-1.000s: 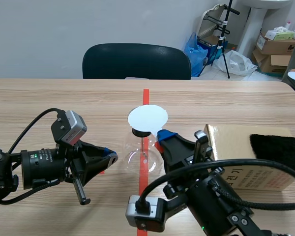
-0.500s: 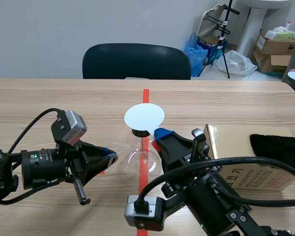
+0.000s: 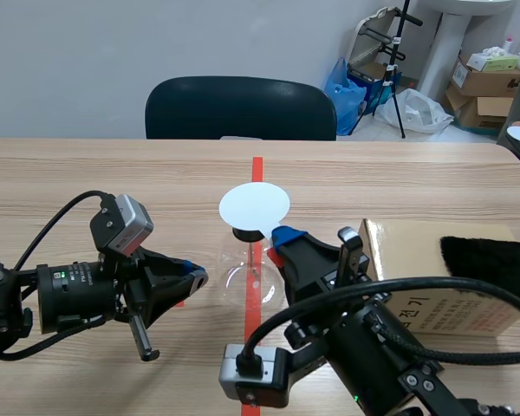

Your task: Do the electroscope experiment

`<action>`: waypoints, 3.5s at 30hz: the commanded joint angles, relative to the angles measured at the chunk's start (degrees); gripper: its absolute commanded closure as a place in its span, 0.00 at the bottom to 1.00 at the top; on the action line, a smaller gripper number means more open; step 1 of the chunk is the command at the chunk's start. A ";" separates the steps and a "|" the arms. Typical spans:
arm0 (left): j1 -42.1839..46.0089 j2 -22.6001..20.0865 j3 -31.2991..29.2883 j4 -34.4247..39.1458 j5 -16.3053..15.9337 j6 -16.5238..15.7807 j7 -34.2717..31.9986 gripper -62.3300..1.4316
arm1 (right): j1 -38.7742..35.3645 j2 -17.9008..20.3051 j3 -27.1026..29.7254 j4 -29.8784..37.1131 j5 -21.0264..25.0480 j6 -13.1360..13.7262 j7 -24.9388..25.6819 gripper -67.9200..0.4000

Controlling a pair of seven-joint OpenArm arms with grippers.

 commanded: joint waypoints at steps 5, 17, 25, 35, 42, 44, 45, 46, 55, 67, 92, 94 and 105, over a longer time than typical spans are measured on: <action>-0.31 -0.02 -0.22 0.98 -0.61 -0.13 -0.81 0.93 | 0.98 0.61 0.46 0.81 -0.22 -0.61 -0.39 0.98; -0.31 -0.02 -0.22 0.98 -0.61 -0.13 -0.83 0.93 | 1.64 0.66 0.48 0.81 -0.22 -0.61 -2.62 0.98; -0.31 -0.02 -0.22 0.98 -0.61 -0.13 -0.85 0.93 | 1.95 0.66 0.48 0.81 -0.20 -0.61 -8.37 0.98; -0.31 -0.02 -0.22 0.98 -0.61 -0.13 -0.85 0.93 | 1.95 0.66 0.48 0.81 -0.17 -0.59 -20.11 0.98; -0.31 -0.02 -0.22 0.98 -0.61 -0.13 -0.85 0.93 | 1.95 0.66 0.48 0.81 -0.17 0.24 -26.05 0.98; -0.31 -0.02 -0.22 0.98 -0.61 -0.13 -0.85 0.93 | 1.95 0.66 0.48 0.81 -0.17 0.24 -27.10 0.98; -0.31 -0.02 -0.22 0.98 -0.61 -0.13 -0.85 0.93 | 1.95 0.66 0.48 0.81 -0.17 0.24 -27.52 0.98; -0.31 -0.02 -0.22 0.98 -0.61 -0.13 -0.85 0.93 | 1.95 0.66 0.48 0.81 -0.17 0.24 -27.93 0.98; -0.31 -0.02 -0.22 0.98 -0.61 -0.13 -0.85 0.93 | 1.95 0.66 0.48 0.81 -0.17 0.24 -29.68 0.98; -0.31 -0.02 -0.22 0.98 -0.61 -0.13 -0.85 0.93 | 1.95 0.63 0.48 0.81 -0.15 0.24 -29.03 0.98; -0.31 -0.02 -0.22 0.98 -0.61 -0.13 -0.83 0.93 | 1.95 0.63 0.48 0.81 -0.13 0.24 -1.81 0.98; -0.31 -0.02 -0.22 0.98 -0.61 -0.13 -0.83 0.93 | 1.95 0.63 0.48 0.81 -0.13 0.24 -0.44 0.98; -0.31 -0.02 -0.22 0.98 -0.61 -0.13 -0.83 0.93 | 1.95 0.63 0.48 0.81 -0.13 0.24 0.46 0.98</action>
